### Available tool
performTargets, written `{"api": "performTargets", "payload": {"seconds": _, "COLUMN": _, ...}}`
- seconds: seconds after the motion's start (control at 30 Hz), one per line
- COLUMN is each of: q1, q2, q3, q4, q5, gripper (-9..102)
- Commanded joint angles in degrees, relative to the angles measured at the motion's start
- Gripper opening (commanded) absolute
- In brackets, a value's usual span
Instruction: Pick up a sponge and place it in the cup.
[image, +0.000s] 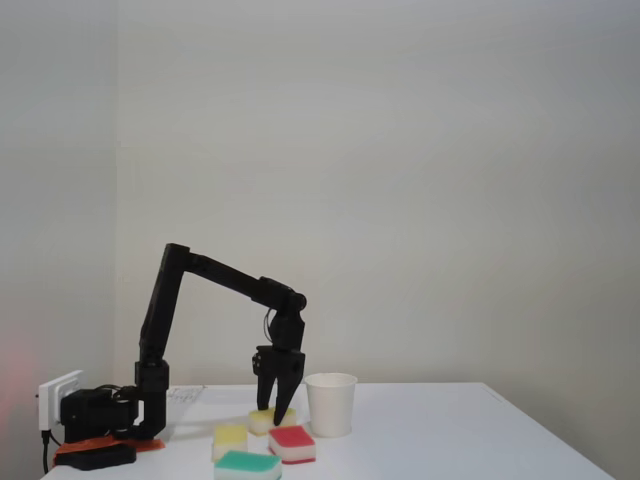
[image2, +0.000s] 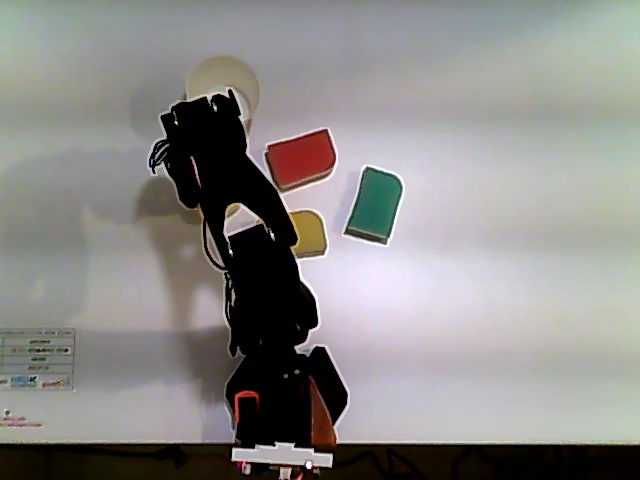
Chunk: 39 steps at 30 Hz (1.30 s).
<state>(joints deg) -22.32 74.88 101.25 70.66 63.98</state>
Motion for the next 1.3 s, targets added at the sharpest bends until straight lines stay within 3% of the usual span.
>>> {"api": "performTargets", "payload": {"seconds": 0.0, "q1": -0.7, "q2": 4.8, "q3": 1.8, "q4": 0.5, "q5": 0.5, "gripper": 4}}
{"api": "performTargets", "payload": {"seconds": 0.1, "q1": -0.7, "q2": 5.6, "q3": 2.9, "q4": 0.5, "q5": -0.1, "gripper": 0}}
{"api": "performTargets", "payload": {"seconds": 0.43, "q1": -1.0, "q2": 12.0, "q3": 4.7, "q4": 1.9, "q5": -2.8, "gripper": 0}}
{"api": "performTargets", "payload": {"seconds": 1.27, "q1": 3.2, "q2": 27.5, "q3": 4.3, "q4": 3.1, "q5": -29.8, "gripper": 0}}
